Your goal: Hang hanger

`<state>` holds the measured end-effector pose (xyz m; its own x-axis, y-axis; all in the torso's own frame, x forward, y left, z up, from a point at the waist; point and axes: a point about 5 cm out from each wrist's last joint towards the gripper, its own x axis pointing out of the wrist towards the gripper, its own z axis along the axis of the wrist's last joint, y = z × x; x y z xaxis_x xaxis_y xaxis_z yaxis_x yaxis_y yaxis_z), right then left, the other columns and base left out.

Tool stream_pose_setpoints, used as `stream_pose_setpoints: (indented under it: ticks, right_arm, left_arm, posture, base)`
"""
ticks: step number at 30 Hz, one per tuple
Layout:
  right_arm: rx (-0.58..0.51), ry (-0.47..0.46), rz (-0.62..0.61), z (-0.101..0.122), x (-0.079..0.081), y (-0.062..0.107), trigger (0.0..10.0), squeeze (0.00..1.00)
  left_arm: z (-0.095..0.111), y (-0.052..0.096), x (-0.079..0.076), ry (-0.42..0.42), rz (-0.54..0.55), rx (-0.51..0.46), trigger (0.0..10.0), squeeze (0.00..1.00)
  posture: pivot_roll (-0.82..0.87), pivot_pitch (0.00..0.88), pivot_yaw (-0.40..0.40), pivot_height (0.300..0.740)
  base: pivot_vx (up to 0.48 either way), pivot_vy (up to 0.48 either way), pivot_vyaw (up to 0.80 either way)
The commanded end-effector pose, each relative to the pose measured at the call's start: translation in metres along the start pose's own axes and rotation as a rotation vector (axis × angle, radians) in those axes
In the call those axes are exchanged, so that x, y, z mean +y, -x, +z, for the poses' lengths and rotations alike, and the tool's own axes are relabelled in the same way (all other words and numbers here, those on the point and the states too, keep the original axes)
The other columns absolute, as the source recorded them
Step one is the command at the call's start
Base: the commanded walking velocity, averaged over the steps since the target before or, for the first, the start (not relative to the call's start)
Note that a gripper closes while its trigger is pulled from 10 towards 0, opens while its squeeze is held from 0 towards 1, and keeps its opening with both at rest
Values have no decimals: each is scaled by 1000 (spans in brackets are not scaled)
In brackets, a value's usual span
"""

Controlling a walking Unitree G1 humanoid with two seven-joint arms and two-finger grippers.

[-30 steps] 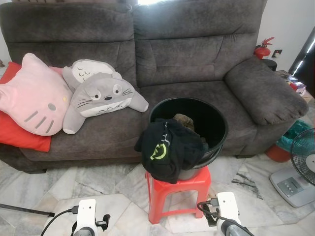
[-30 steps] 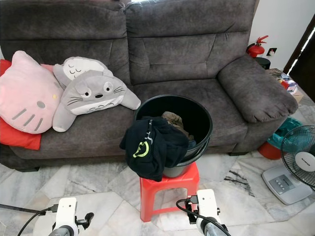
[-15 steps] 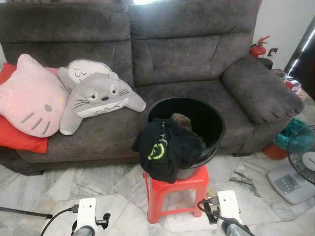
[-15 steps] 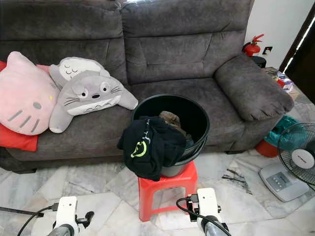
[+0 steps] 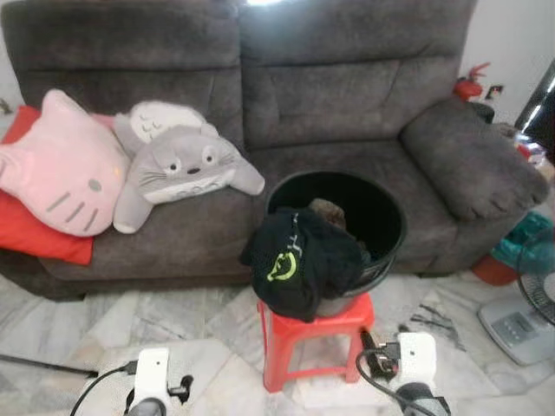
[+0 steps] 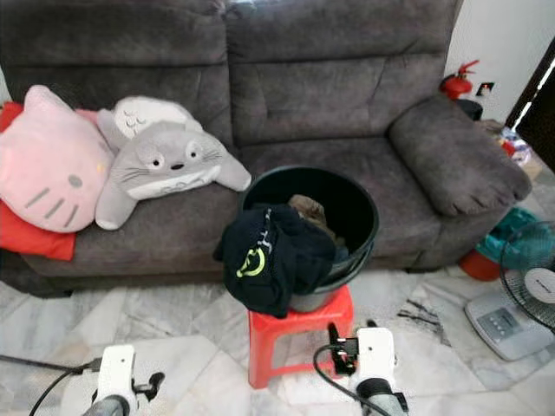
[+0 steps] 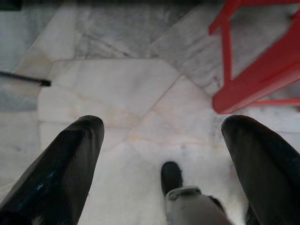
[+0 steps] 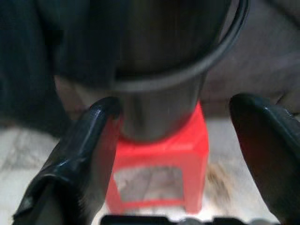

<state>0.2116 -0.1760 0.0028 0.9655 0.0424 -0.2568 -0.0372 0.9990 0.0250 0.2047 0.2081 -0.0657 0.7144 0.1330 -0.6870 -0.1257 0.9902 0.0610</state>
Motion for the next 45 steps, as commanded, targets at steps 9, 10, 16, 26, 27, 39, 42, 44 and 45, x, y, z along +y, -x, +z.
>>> stream_pose_setpoints:
  ticks: [9, 10, 16, 26, 27, 39, 42, 44, 45]
  right_arm:
    - [-106, 33, -30, 26, -9, -12, 10000, 0]
    - [-145, 106, 14, 39, -5, -8, 10000, 0]
    - [-260, 135, 71, 67, 6, -9, 10000, 0]
    - [-189, 213, 254, 78, 13, -22, 10000, 0]
    - [-170, 232, 265, 76, 11, -25, 10000, 0]
    - [-111, 249, 278, 74, 9, -42, 10000, 0]
    - [-100, 254, 288, 73, 10, -44, 10000, 0]
    - [-77, 272, 303, 70, 9, -46, 10000, 0]
    - [-55, 281, 309, 67, 9, -47, 10000, 0]
  left_arm:
    - [-5, 1, 3, 2, 14, 22, 10000, 0]
    - [-5, 1, 3, 1, 14, 23, 10000, 0]
    - [-6, 2, 3, -2, 12, 25, 10000, 0]
    - [-7, 2, 2, -1, 13, 26, 10000, 0]
    - [-7, 2, 2, 1, 12, 27, 10000, 0]
    - [-6, 2, 1, 1, 13, 25, 10000, 0]
    - [-6, 1, 1, -1, 13, 24, 10000, 0]
    - [-6, 1, 1, -3, 14, 24, 10000, 0]
    - [-6, 1, 1, -3, 14, 24, 10000, 0]
  posture:
    - [-108, 0, 9, 716]
    - [-108, 0, 9, 716]
    - [-108, 0, 10, 716]
    - [-109, 0, 8, 716]
    - [-111, 0, 6, 716]
    - [-111, 0, 5, 716]
    - [-109, 0, 5, 716]
    - [-109, 0, 5, 716]
    - [-110, 0, 6, 716]
  base:
    - [0, 0, 0]
    - [0, 0, 0]
    - [0, 0, 0]
    - [0, 0, 0]
    - [0, 0, 0]
    - [0, 0, 0]
    - [0, 0, 0]
    - [0, 0, 0]
    - [0, 0, 0]
